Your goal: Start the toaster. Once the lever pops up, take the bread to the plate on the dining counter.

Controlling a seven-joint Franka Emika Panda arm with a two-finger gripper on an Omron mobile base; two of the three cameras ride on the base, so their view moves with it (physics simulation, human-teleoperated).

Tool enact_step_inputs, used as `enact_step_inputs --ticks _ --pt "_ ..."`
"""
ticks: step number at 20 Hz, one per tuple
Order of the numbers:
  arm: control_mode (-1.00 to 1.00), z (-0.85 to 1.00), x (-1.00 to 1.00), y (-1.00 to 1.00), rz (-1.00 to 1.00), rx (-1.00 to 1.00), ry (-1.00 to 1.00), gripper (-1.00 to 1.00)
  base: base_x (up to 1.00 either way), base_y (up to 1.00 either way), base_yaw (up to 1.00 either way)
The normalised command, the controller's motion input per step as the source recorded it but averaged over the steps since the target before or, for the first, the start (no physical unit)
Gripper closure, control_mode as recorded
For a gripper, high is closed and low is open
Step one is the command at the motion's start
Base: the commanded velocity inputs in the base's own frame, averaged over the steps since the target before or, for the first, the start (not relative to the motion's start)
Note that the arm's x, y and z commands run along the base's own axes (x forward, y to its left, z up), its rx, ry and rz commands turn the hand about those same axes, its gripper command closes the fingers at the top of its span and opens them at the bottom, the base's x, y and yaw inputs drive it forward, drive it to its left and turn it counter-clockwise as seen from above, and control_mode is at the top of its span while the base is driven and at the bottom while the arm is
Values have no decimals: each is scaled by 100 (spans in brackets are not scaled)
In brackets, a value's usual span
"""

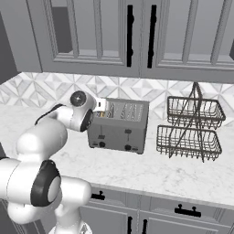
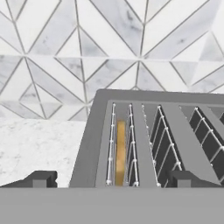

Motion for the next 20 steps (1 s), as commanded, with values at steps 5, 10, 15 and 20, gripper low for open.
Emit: enact_step_inputs --ticks 5,10,15,20 --pt "-100 -14 15 -1 0 0 0 -100 0 0 0" --pt "-100 -2 17 -1 0 0 0 -100 0 0 0" --pt "-100 0 5 -1 -2 0 0 -100 0 0 0" --pt "-100 0 0 0 0 0 0 -100 0 0 0"
